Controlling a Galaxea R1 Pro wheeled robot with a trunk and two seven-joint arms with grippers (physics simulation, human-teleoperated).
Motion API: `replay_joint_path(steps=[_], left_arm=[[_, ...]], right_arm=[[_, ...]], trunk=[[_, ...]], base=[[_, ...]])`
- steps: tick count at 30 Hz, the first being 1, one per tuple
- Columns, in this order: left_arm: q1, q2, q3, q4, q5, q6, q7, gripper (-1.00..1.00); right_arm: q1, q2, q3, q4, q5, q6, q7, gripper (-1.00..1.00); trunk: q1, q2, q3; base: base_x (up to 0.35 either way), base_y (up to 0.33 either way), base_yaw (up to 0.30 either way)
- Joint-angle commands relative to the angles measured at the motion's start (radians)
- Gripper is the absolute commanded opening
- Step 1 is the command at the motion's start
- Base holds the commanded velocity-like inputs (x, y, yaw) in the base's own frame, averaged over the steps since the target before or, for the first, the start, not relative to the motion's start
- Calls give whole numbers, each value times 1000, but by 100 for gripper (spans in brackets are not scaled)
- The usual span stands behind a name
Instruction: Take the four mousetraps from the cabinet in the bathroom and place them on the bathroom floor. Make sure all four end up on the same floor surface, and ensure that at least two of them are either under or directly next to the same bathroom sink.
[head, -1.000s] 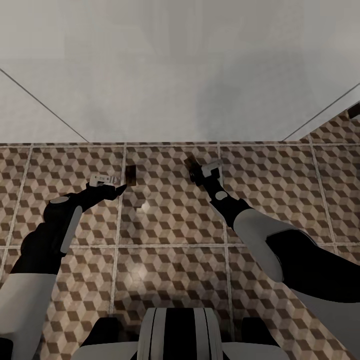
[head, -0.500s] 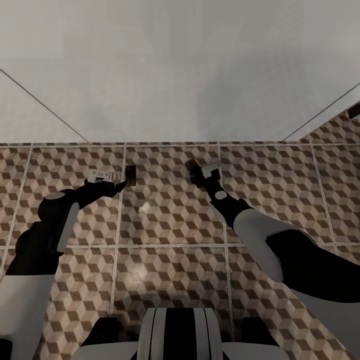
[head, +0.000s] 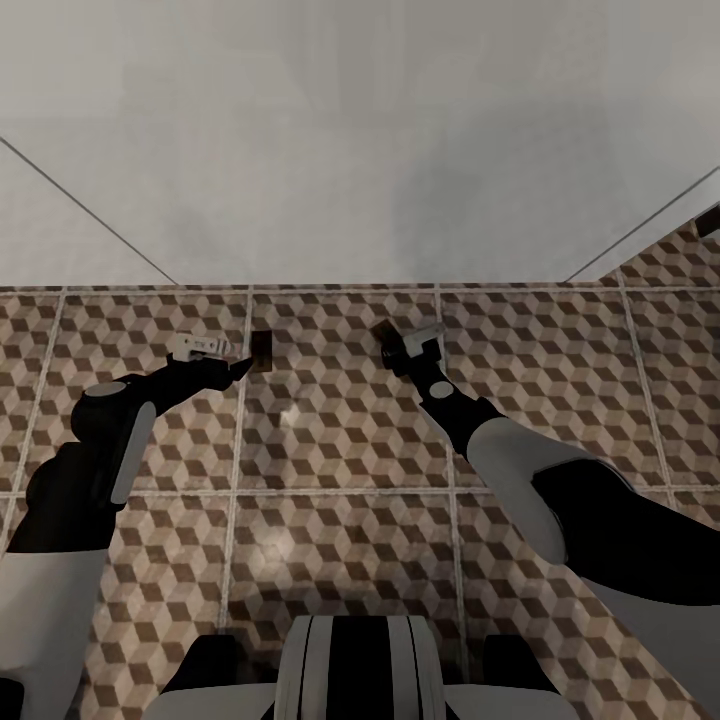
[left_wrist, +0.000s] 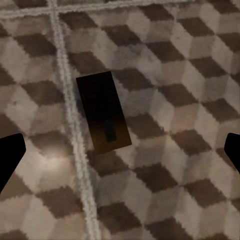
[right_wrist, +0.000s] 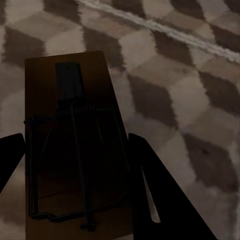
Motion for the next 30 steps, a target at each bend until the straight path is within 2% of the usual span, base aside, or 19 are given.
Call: replay_joint_path(steps=[1,20,21,30], left_arm=[[0,1,-1,-1,9,7,3,100],[0,1,-1,0,10,7,3,100],[0,1,-1,0,10,7,3,100],[0,0,-1,2,10,7,3,100]], right_arm=[[-1,0,3,2,8,-2,-9,-100],[-1,0,3,2,8,-3,-9,-100],[-1,0,3,2,8,-3,-9,100],[-1,0,3,1,8,-3,-9,100]], trunk=[[0,0,0],[0,0,0],[0,0,0],[0,0,0]], base=[[0,0,0],[0,0,0],[0,0,0],[0,0,0]])
